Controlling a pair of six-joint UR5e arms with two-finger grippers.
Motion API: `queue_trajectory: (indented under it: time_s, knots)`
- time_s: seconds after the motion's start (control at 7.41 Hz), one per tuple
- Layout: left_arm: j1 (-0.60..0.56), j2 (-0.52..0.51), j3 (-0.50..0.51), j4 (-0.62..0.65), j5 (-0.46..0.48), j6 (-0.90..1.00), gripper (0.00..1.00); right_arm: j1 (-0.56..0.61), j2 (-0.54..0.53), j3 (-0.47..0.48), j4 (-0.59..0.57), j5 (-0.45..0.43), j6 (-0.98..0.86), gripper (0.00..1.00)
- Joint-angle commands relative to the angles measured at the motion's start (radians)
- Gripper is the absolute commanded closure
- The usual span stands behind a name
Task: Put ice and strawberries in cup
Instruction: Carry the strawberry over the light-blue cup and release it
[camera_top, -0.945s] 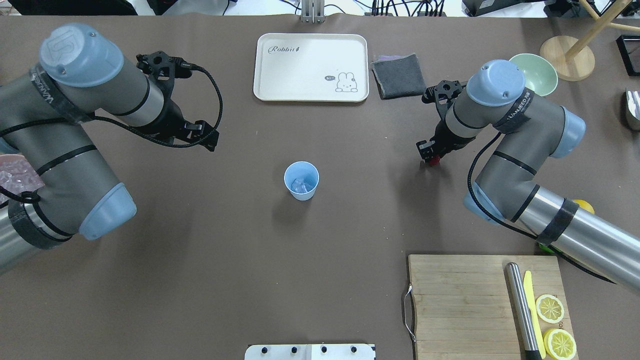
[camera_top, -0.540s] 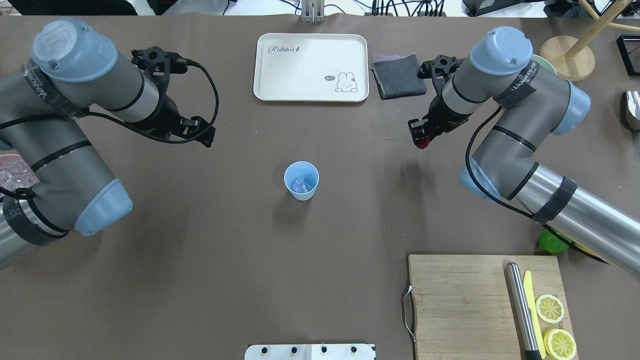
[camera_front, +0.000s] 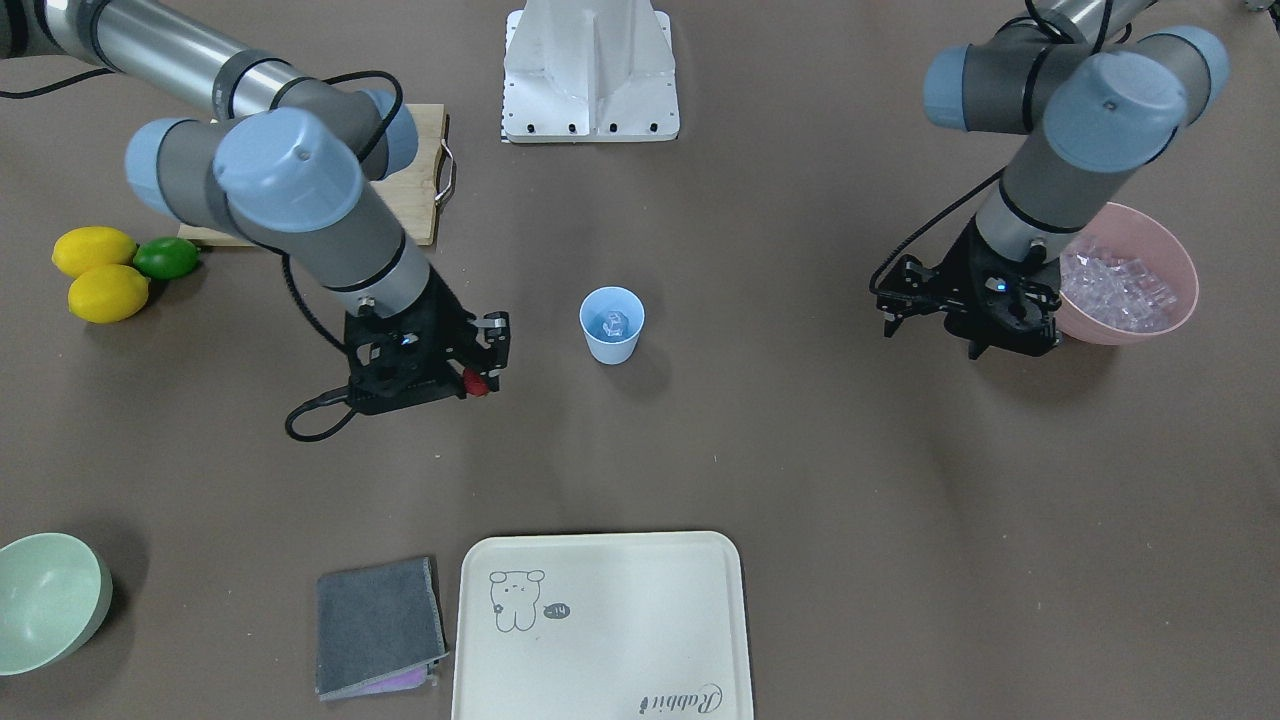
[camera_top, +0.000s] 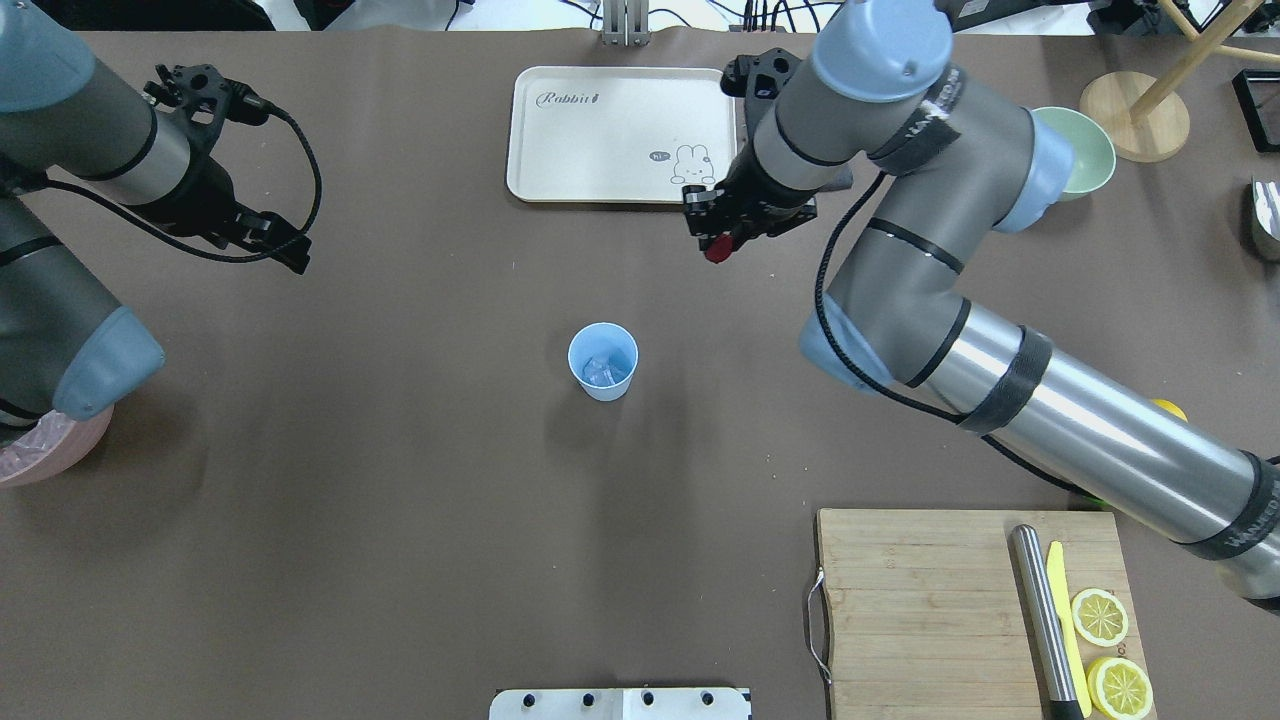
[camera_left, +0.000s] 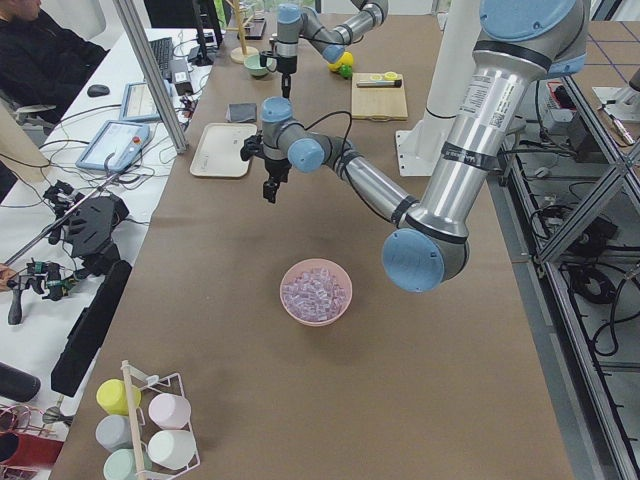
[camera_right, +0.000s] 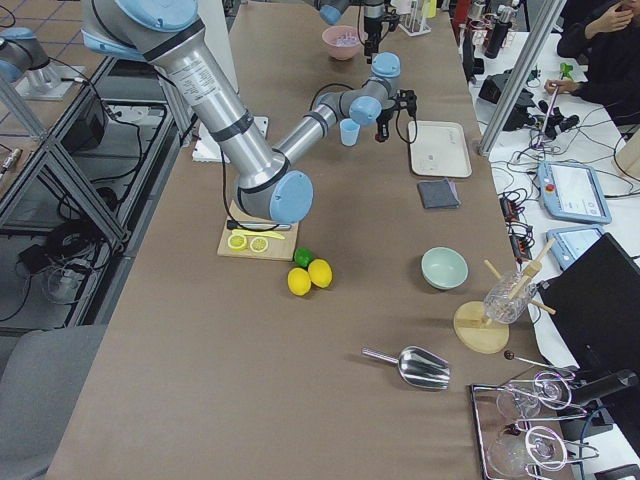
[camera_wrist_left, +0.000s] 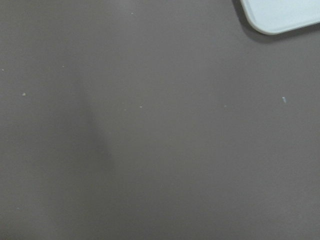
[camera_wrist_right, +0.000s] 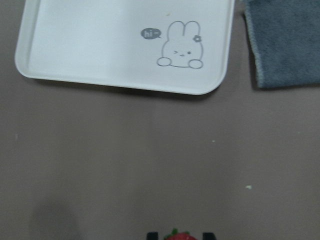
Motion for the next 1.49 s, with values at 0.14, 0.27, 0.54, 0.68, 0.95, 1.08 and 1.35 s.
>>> queue_trajectory:
  time_s: [0.14,0.27,0.54,0.68,0.95,1.08,1.35]
  knots:
    - [-0.019,0.02,0.008,0.0,-0.014,0.042,0.04,-0.173,0.092,0.068,-0.126,-0.161,0.137,1.0]
    - [-0.019,0.02,0.01,0.0,-0.016,0.04,0.04,-0.191,0.094,0.059,-0.127,-0.178,0.137,1.0]
    - [-0.019,0.018,0.016,-0.002,-0.016,0.04,0.04,-0.215,0.105,0.033,-0.123,-0.218,0.137,1.0]
    - [-0.02,0.02,0.016,-0.005,-0.016,0.04,0.04,-0.215,0.105,0.026,-0.121,-0.219,0.137,1.0]
    - [-0.02,0.02,0.013,-0.005,-0.016,0.039,0.03,-0.234,0.106,0.016,-0.115,-0.242,0.136,0.95]
    - [-0.02,0.02,0.015,-0.005,-0.014,0.039,0.03,-0.239,0.105,0.008,-0.115,-0.254,0.142,0.01]
    - [-0.022,0.029,0.01,-0.003,-0.016,0.034,0.03,-0.257,0.105,0.017,-0.115,-0.293,0.142,0.0]
